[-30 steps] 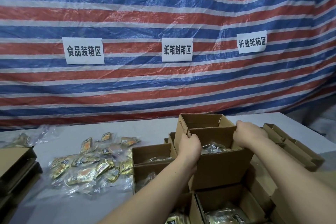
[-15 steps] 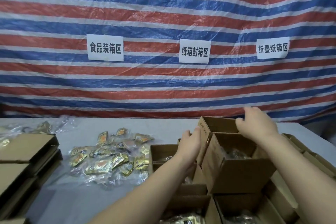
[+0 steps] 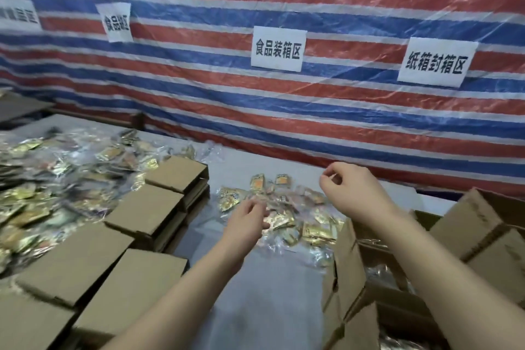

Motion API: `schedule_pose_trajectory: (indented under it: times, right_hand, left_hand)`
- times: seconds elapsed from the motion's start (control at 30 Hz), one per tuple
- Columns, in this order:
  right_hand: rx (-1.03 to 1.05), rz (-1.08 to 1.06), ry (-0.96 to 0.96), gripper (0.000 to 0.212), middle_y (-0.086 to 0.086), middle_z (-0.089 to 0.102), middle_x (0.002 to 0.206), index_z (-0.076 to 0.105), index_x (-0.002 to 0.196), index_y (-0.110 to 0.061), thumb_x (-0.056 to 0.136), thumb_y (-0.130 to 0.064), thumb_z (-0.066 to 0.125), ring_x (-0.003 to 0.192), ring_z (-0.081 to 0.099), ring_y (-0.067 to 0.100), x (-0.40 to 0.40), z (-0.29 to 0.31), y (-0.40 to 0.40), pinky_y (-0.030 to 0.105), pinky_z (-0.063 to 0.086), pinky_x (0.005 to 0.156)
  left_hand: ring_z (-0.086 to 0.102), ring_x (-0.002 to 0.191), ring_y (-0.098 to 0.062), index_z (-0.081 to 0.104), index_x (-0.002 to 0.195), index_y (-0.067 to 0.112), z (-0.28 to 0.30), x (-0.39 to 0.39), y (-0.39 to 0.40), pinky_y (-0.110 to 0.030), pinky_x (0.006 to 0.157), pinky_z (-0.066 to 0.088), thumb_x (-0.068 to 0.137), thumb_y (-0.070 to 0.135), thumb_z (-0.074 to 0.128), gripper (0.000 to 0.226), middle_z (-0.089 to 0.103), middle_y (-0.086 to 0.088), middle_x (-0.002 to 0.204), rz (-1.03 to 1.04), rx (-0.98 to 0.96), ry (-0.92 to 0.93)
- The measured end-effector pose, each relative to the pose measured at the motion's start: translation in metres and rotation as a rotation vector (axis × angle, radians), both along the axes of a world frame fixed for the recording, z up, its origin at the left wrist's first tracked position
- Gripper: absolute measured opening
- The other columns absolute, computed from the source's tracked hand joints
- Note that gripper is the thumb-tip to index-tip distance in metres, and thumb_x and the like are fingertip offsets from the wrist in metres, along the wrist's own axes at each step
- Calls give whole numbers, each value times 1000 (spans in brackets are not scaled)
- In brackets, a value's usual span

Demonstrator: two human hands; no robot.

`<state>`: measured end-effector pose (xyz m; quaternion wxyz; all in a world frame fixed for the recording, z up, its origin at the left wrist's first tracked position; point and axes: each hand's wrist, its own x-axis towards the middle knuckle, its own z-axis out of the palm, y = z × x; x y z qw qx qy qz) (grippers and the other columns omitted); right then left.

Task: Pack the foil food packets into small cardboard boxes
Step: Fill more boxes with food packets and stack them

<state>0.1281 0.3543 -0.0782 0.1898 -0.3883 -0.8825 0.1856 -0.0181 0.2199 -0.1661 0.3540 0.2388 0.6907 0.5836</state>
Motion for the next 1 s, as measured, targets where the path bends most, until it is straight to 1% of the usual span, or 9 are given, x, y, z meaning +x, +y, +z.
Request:
schedule_pose_trajectory:
  times: [0.2, 0.3, 0.43, 0.5, 0.63, 0.77, 0.87, 0.93, 1.0]
  right_hand:
    - [-153, 68, -87, 17, -10, 65, 82, 64, 89, -28, 94, -39, 52, 73, 61, 11, -70, -63, -30, 36, 55, 69]
    - [-230, 127, -163, 15, -10, 65, 83, 64, 91, -29, 92, -34, 50, 73, 61, 11, -97, -101, -50, 32, 51, 66]
    - [-293, 183, -262, 14, -10, 65, 82, 63, 94, -27, 92, -30, 49, 76, 60, 13, -122, -147, -74, 28, 45, 61]
    - [-345, 195, -278, 16, -8, 65, 83, 65, 97, -25, 91, -29, 50, 82, 62, 17, -130, -164, -83, 28, 46, 68]
    - [-417, 198, -303, 19, -7, 65, 83, 65, 97, -23, 90, -30, 48, 79, 61, 15, -136, -187, -95, 29, 49, 71]
    - [-423, 197, -323, 36, -7, 64, 101, 57, 127, -22, 93, -30, 48, 89, 60, 12, -132, -197, -101, 27, 48, 77]
    - [-408, 239, -273, 64, -4, 39, 151, 28, 154, -26, 95, -34, 51, 135, 42, 13, -124, -196, -103, 22, 32, 108]
    - [-355, 238, -171, 76, -15, 19, 159, 14, 158, -32, 94, -40, 54, 147, 20, 7, -115, -188, -105, 21, 17, 114]
    - [-251, 209, -109, 78, -20, 16, 157, 12, 157, -35, 92, -41, 54, 145, 19, 6, -102, -179, -104, 23, 20, 115]
  left_hand:
    - [64, 86, -14, 62, 87, 23, -68, -80, -66, -41, 84, 53, 96, 34, 47, 20, 66, 6, 87, 155, -202, 276]
    - [60, 109, -23, 60, 111, 17, -115, -105, -98, -39, 95, 47, 94, 37, 49, 28, 66, -4, 111, 109, -410, 474]
    - [14, 148, -27, 16, 153, 16, -177, -114, -132, -44, 116, 19, 87, 66, 43, 87, 14, -13, 161, -84, -877, 728]
    - [-2, 150, -29, 3, 155, 17, -195, -111, -141, -49, 118, 9, 86, 64, 44, 93, -3, -12, 163, -172, -941, 787]
    - [-11, 150, -30, -5, 155, 15, -197, -107, -145, -48, 120, 1, 91, 34, 43, 82, -12, -12, 162, -243, -989, 888]
    - [-4, 151, -27, -7, 155, 11, -175, -101, -143, -43, 121, 6, 96, 16, 34, 71, -5, -9, 163, -299, -973, 997]
    - [14, 149, -20, -2, 155, 18, -146, -98, -142, -33, 118, 20, 94, 15, 33, 70, 13, -1, 162, -297, -853, 1056]
    - [37, 138, -17, 11, 153, 30, -125, -91, -142, -28, 106, 35, 94, 19, 38, 66, 34, 6, 153, -302, -764, 1103]
    - [55, 119, -15, 27, 141, 42, -107, -82, -136, -30, 89, 44, 92, 27, 45, 54, 51, 12, 135, -357, -688, 1115]
